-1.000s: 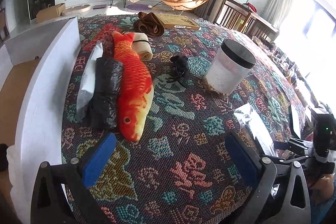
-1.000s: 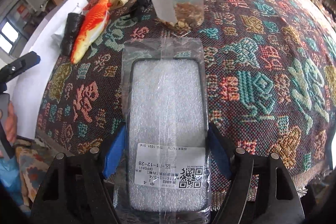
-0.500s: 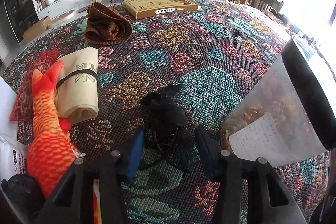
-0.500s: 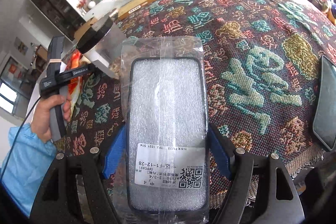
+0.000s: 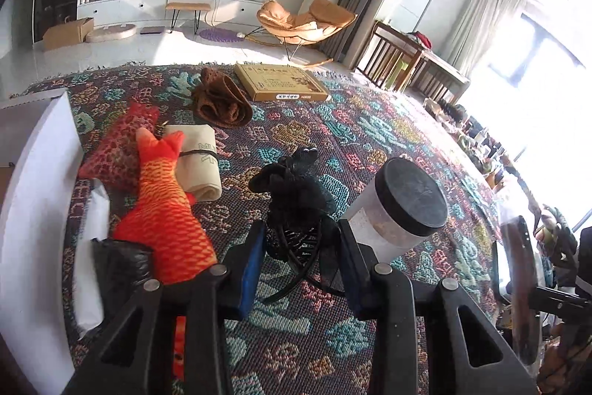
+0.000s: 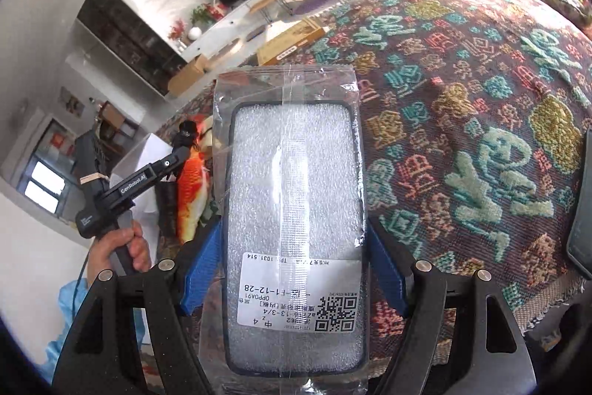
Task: Organize soft objects
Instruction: 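Lift the clear bag with the right tool and carry it over the white box, then open the right tool to drop the clear bag into the box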
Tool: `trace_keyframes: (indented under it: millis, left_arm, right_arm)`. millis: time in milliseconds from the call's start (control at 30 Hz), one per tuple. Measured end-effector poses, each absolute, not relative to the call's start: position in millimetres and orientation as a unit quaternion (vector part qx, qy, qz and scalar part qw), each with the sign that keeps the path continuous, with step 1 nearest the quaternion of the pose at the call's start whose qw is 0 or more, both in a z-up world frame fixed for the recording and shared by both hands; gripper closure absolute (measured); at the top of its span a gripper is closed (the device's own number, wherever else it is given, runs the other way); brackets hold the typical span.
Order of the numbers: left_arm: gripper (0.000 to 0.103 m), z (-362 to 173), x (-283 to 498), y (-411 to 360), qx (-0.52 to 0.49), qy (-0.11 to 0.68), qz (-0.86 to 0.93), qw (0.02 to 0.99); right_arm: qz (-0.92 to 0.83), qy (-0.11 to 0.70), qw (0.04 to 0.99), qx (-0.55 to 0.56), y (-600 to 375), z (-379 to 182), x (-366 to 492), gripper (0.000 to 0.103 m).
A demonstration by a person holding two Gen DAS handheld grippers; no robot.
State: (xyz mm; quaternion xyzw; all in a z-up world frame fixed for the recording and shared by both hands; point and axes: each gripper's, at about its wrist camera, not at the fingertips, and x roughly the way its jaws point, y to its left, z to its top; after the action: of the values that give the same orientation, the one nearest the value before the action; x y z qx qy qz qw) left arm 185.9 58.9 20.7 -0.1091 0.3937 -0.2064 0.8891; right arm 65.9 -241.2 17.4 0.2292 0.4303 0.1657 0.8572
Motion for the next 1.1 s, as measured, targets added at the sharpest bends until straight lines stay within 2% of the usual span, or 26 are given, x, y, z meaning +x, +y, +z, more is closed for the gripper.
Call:
trace_keyframes:
  millis: [200,367,433,467,500,533,633,833,933,1033,1100]
  left_arm:
    - [0.066,79.6,108.3,180.7,-0.097,0.35,-0.123,0.923]
    - [0.064,73.1,62.3,284.3,-0.069,0.373,0.016,0.925]
    - [0.049,58.5,50.0,316.9,-0.062,0.391,0.075,0.915]
    - [0.028,50.2,43.5,330.3,-0.064,0.396,0.098,0.911]
    - [0.016,44.5,37.6,341.5,-0.069,0.398,0.115,0.907]
    - [0.016,38.7,29.6,349.3,-0.075,0.397,0.129,0.905]
    - [0.016,29.4,15.9,362.5,-0.087,0.393,0.144,0.904]
    - [0.016,39.6,11.7,337.9,-0.107,0.344,0.117,0.926]
    - [0.016,56.2,18.5,292.9,-0.104,0.321,0.048,0.94]
    - [0.015,61.1,30.1,230.2,-0.091,0.325,-0.047,0.94]
    - [0.007,54.8,35.3,182.2,-0.079,0.34,-0.112,0.931]
  right_arm:
    - [0.316,0.436,0.818,0.205,-88.0,58.3,99.1,0.026]
    - [0.422,0.438,0.775,0.171,65.8,79.4,116.8,0.024]
    - [0.457,0.45,0.747,0.176,117.9,70.3,124.2,0.023]
    - [0.464,0.467,0.732,0.176,139.7,59.4,129.8,0.021]
    - [0.465,0.486,0.719,0.173,157.1,49.7,132.2,0.021]
    - [0.469,0.497,0.709,0.174,168.4,40.6,134.2,0.02]
    - [0.474,0.478,0.717,0.18,163.4,31.6,132.0,0.019]
    - [0.413,0.407,0.805,0.128,77.4,31.7,113.4,0.019]
    - [0.33,0.378,0.862,0.068,18.9,10.6,92.6,0.019]
    - [0.218,0.382,0.898,0.035,-45.0,-24.2,73.0,0.019]
    - [0.141,0.404,0.903,0.036,-88.3,-47.4,64.7,0.019]
